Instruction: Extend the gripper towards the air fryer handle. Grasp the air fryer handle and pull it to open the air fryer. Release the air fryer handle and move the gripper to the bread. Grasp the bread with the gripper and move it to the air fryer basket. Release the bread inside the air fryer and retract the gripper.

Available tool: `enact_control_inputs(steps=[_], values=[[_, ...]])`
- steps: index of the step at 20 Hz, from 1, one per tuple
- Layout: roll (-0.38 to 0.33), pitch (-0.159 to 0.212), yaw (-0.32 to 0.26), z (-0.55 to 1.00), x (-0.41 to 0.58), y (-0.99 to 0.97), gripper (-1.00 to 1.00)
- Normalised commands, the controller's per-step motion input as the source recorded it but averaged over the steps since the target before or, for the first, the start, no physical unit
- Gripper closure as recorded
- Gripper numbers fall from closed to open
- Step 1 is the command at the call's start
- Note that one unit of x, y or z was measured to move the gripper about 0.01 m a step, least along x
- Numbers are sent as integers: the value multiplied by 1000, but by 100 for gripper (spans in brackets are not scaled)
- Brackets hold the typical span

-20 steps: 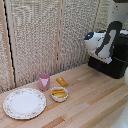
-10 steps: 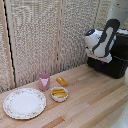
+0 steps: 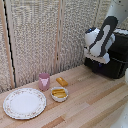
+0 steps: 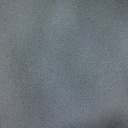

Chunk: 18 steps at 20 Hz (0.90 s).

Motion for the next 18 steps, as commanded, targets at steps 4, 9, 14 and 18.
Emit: enact_control_inputs(steps=[4, 9, 14, 18], values=[[0, -56, 0, 2, -326, 967, 100], [-23, -48, -84, 15, -21, 871, 100], [-36, -43, -93, 0, 40, 858, 100], [-23, -4, -137, -110, 100, 844, 100]])
